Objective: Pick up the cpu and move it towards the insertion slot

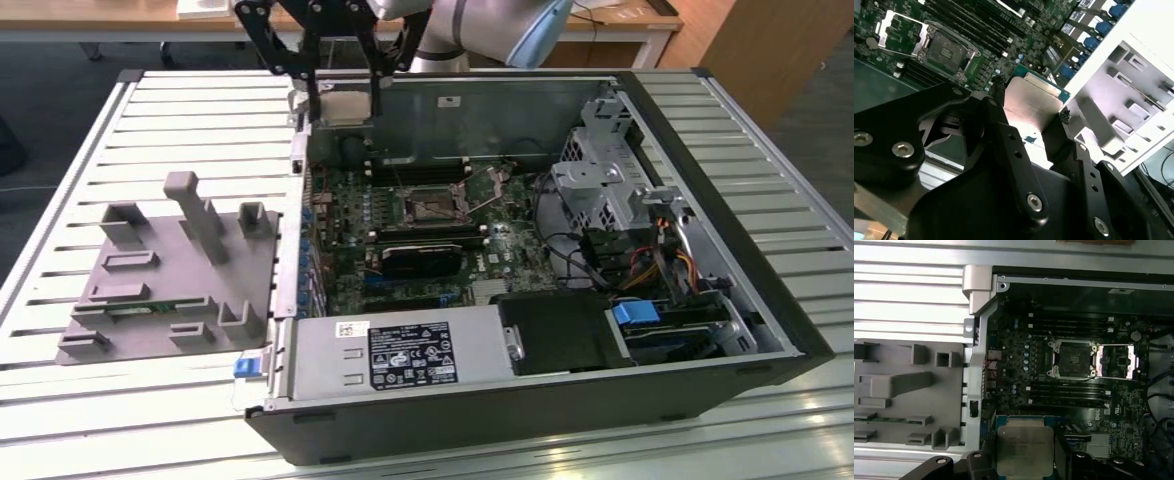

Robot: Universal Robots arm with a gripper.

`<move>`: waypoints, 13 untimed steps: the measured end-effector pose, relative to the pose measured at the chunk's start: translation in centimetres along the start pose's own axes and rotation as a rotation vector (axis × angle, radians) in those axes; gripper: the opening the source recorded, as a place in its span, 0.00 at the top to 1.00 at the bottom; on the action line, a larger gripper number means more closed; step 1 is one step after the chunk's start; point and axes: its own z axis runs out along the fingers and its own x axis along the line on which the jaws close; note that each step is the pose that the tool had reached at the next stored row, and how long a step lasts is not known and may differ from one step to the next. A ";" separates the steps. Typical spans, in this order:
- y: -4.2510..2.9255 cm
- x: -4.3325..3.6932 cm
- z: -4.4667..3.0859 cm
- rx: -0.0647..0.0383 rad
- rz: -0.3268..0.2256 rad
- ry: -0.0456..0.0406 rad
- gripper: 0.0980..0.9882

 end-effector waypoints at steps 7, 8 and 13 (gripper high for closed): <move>-0.09 -2.72 0.10 0.000 0.000 0.0033 0.50; -0.10 -3.18 0.11 0.000 0.000 0.0041 0.50; -0.17 -5.48 0.17 0.000 0.000 0.0078 0.50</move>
